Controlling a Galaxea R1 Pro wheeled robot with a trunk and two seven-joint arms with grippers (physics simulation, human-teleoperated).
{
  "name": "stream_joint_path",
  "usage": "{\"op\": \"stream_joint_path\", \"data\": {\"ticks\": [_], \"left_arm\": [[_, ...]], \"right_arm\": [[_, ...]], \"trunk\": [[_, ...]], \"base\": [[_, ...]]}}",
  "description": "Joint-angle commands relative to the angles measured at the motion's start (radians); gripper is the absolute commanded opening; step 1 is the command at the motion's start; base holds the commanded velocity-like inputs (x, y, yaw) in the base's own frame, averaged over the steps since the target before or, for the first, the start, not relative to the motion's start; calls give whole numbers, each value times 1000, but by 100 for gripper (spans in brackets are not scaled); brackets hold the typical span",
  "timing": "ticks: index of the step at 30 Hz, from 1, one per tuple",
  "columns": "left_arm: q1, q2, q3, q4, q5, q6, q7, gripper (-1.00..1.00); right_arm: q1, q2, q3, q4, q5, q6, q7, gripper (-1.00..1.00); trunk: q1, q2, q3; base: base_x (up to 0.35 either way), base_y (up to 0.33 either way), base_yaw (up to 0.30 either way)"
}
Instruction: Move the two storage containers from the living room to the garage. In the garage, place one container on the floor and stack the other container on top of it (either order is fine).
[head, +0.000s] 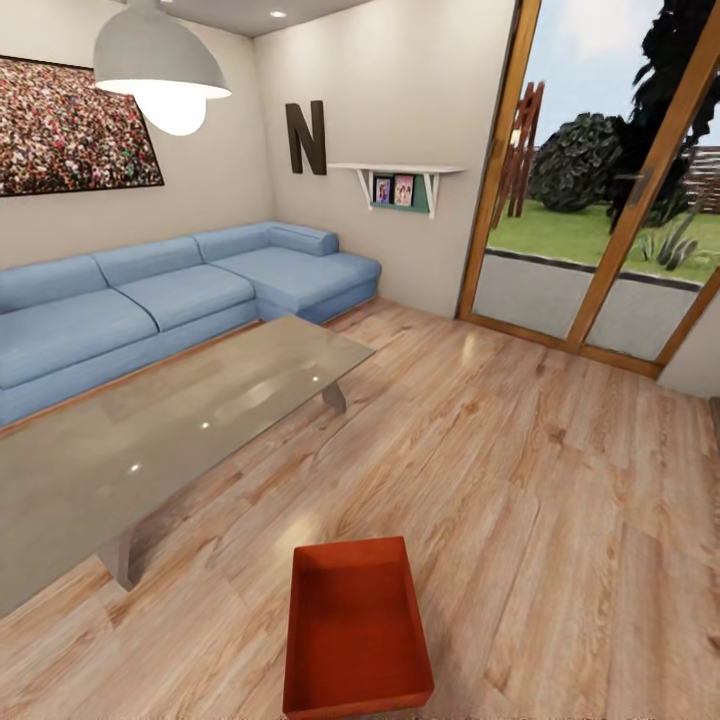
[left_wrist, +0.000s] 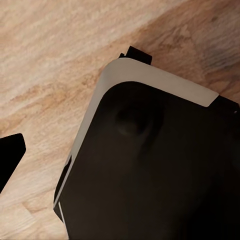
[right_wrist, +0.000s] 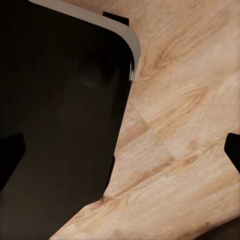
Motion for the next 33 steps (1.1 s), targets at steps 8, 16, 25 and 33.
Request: {"op": "stream_joint_path", "data": {"ticks": [8,16,25,33], "left_arm": [[0,0,-3,1,5,-2,2,100],[0,0,-3,1,4,-2,2,100],[0,0,-3,1,5,-2,2,100],[0,0,-3,1,4,-2,2,100]], "right_arm": [[-1,1,7,2,-7,-5,-3,100],[-1,2,8,2,-6,-5,-4,100],[-1,0,6,2,-7,-5,-3,100],[-1,0,6,2,-7,-5,-6,100]], "trunk": [[0,0,-14],[0,0,-27],[0,0,-41],[0,0,-54]], "base": [[0,0,0],[0,0,0],[0,0,0],[0,0,0]]}}
